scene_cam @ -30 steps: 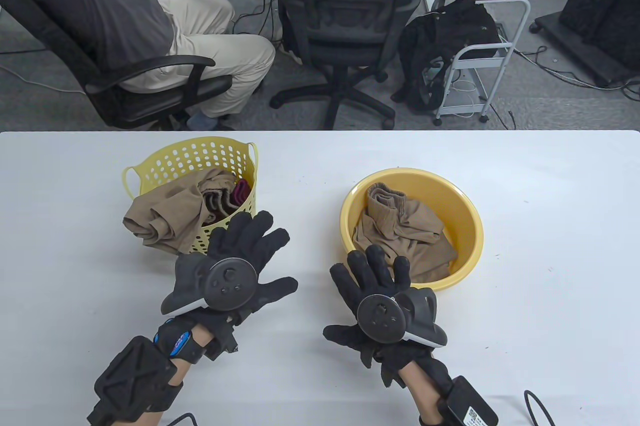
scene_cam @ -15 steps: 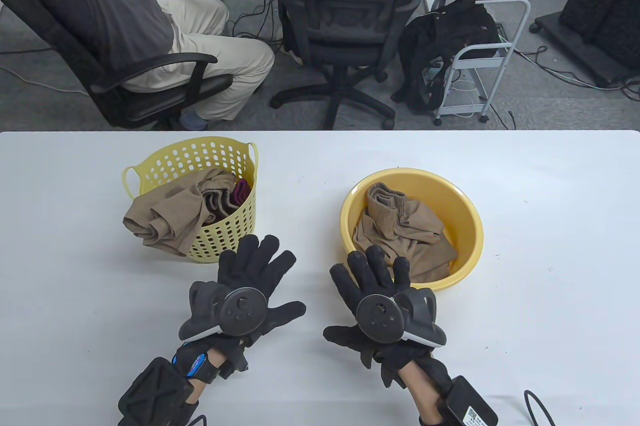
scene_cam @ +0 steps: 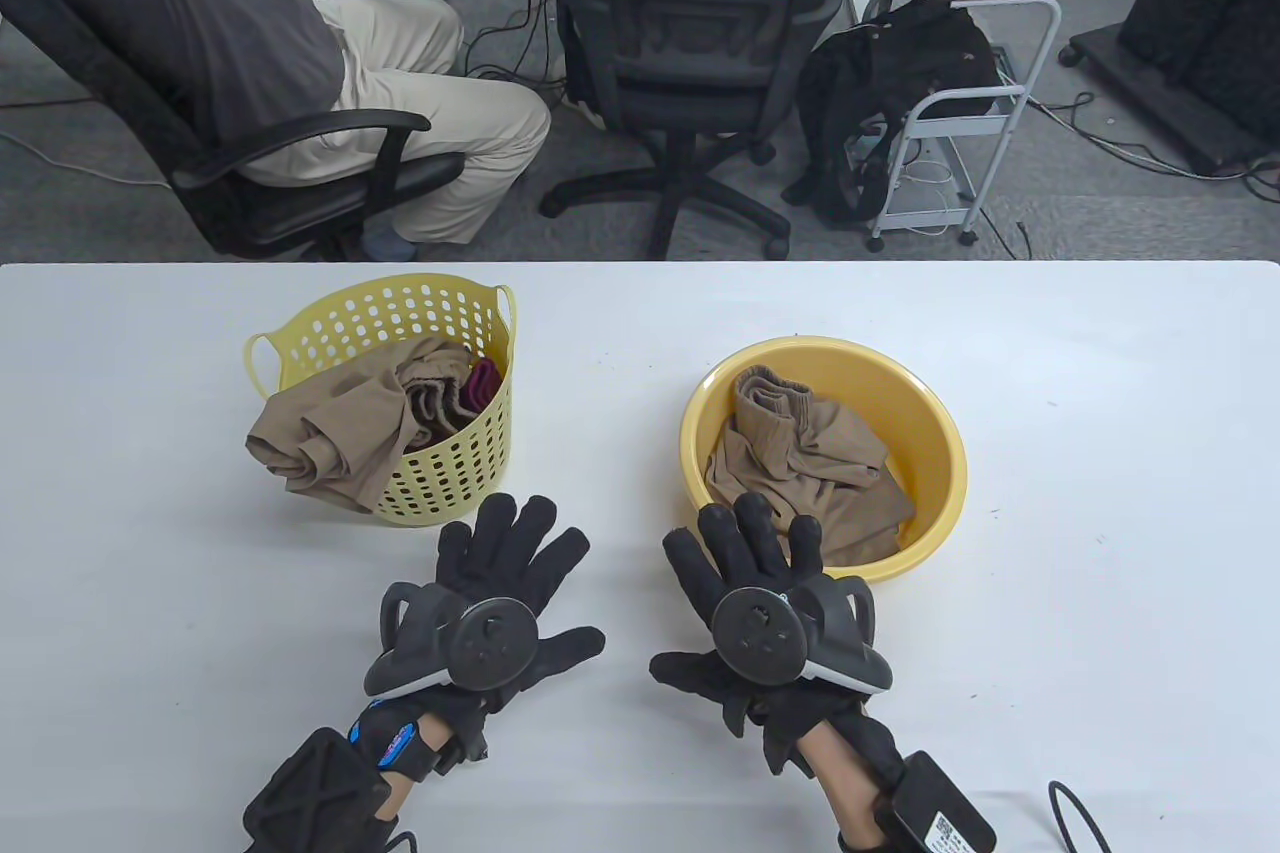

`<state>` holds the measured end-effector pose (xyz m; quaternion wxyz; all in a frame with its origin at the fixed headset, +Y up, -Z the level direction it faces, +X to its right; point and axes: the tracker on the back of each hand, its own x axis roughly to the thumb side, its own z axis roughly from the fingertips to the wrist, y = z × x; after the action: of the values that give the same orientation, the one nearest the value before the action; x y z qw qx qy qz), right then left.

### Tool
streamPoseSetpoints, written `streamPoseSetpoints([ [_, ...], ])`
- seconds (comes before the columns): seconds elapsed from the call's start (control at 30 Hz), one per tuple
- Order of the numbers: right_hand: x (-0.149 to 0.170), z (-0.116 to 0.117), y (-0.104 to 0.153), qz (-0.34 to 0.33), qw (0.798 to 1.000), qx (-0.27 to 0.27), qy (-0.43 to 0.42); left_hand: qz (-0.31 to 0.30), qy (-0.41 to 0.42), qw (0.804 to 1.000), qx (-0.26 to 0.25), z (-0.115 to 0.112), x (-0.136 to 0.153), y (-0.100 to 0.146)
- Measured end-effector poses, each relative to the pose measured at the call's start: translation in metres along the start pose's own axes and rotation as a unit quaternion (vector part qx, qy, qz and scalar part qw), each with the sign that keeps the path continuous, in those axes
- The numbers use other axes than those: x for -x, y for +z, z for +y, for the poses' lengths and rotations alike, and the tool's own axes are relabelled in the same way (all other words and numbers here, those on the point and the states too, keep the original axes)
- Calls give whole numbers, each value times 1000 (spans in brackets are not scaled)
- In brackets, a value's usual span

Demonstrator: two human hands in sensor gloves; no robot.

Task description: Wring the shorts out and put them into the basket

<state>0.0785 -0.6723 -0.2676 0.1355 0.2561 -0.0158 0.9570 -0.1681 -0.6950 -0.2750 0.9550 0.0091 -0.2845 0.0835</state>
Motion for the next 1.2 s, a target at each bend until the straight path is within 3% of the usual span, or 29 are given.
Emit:
streamPoseSetpoints([
  [0.33,3,-3,-1,6,1000,4,-3,-5,0,1000,6,-1,-1,3],
  [0.6,17,-24,-11,23,1000,12,-17,-6,0,1000,8,-1,1,4],
  [0.93,61,-56,-36,87,996,-19,13,-8,13,1000,11,-1,3,6],
  [1.2,99,-72,-70,147,988,-36,-1,-3,9,1000,8,0,7,7],
])
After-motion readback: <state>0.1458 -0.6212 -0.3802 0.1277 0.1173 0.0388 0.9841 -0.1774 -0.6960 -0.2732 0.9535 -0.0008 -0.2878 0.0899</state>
